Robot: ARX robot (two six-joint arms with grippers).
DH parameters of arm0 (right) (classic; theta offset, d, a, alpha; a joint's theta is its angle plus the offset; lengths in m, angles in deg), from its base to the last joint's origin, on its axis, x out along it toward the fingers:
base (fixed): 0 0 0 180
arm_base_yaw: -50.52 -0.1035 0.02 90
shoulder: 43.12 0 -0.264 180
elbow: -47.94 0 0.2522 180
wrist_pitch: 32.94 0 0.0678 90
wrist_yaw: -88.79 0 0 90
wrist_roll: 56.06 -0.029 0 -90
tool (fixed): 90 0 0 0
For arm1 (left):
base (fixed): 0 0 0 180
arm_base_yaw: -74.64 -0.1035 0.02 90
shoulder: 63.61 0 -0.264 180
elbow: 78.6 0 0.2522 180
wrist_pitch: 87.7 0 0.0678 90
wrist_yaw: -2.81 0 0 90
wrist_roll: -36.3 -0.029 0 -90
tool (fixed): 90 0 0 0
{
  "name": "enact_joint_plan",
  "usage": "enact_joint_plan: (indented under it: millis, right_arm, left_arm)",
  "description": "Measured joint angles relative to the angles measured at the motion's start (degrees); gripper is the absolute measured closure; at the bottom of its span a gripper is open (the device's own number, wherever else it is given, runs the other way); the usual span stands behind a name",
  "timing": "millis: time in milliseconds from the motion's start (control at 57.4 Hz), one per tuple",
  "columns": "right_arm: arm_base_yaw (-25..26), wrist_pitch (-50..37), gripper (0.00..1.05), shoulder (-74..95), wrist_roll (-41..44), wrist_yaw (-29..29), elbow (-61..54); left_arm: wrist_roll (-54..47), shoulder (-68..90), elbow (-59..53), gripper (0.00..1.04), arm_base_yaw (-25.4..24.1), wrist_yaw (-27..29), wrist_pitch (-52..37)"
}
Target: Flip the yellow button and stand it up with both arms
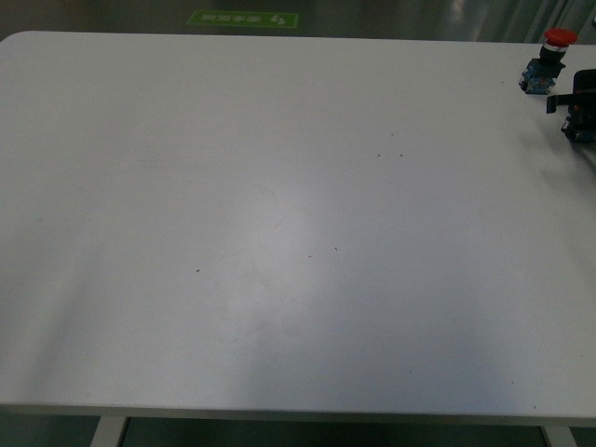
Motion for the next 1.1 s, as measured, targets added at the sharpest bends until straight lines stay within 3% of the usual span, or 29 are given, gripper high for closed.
enact_joint_plan:
  millis: [262,1099]
  right_arm:
    - [0.3,0.2,0.06,0.0,-1.2,0.9,0.0]
    - [-1.0,0.8,0.07,-1.6,-2.3,1.2,0.0]
  left_arm:
    - [0.0,0.0,0.0,0.07,0.0,0.0,0.0]
    - [0.0,0.0,0.0,0.07,0.0,0.0,0.0]
